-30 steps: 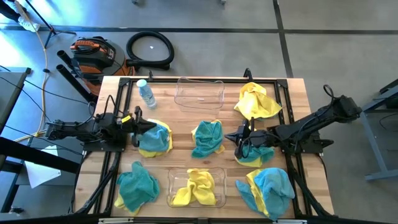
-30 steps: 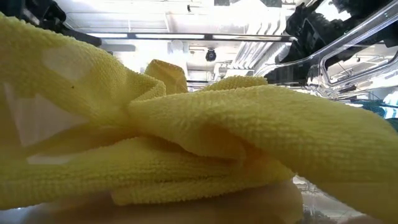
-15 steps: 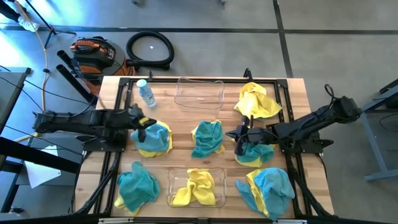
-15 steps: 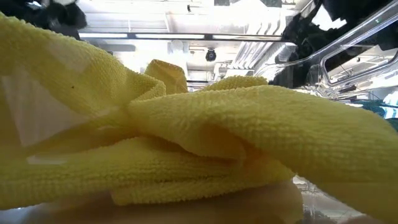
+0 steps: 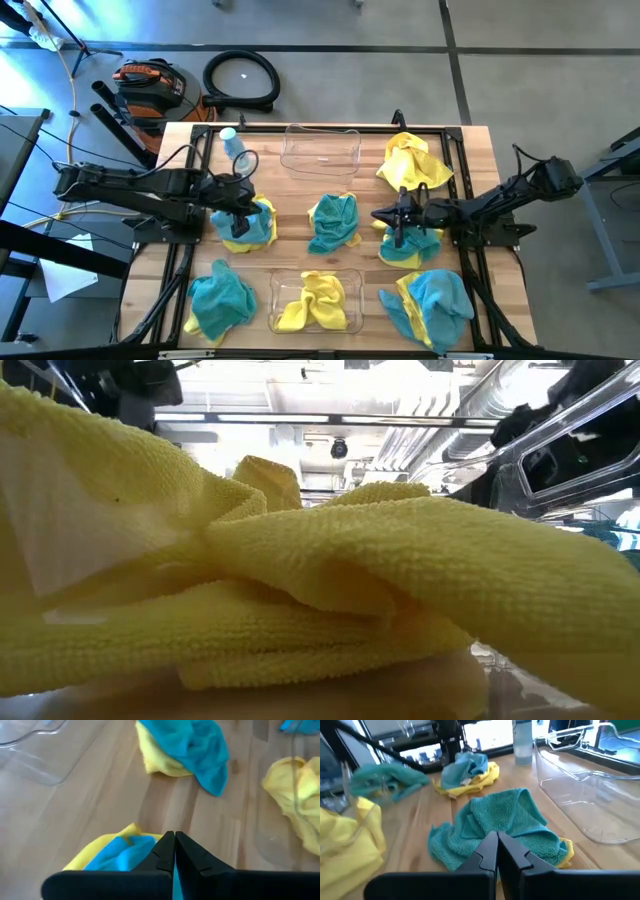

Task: Sort microfiber towel by color & place in baskets
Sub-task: Put the blue towel into the top transparent bin

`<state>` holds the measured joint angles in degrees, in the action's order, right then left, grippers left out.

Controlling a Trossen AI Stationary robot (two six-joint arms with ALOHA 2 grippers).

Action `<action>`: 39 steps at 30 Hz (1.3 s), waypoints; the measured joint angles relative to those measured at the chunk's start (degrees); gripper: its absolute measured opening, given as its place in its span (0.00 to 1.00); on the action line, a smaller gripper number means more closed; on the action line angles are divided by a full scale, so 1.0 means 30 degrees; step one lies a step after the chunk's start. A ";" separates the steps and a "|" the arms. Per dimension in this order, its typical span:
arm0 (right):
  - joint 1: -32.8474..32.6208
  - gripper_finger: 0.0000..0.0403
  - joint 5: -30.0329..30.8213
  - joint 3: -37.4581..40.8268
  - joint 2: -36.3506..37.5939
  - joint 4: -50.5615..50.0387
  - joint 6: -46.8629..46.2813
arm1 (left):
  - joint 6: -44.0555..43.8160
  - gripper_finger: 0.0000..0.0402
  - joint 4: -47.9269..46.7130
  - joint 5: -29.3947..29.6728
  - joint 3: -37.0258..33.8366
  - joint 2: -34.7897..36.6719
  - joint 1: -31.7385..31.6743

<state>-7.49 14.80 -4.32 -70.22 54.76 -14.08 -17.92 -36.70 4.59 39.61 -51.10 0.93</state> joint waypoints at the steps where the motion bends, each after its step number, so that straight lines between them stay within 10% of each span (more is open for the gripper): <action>1: 0.0000 0.00 -0.0005 0.0127 0.0000 0.0253 -0.0156 | -0.0032 0.02 0.0046 -0.0025 0.0183 -0.0270 0.0000; 20: -0.0007 0.00 -0.0507 -0.0268 0.0000 -0.0013 0.0545 | -0.1008 0.38 -0.3392 0.0555 -0.0436 -0.4899 -0.0211; 26: -0.0007 0.00 -0.0507 -0.0272 0.0000 -0.0049 0.0509 | -0.0994 0.31 -0.3233 0.0605 -0.1248 -0.6170 -0.0208; 32: -0.0007 0.00 -0.0507 -0.0283 0.0000 -0.0164 0.0560 | -0.0549 0.03 -0.3425 0.0671 -0.1134 -0.6629 -0.0175; 39: -0.0007 0.00 -0.0500 -0.0283 0.0000 -0.0187 0.0567 | -0.0469 0.00 -0.6899 0.2689 0.1720 -0.5732 -0.0169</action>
<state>-7.51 13.30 -5.17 -70.22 54.19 -12.38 -19.33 -57.40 12.66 44.77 -68.29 0.42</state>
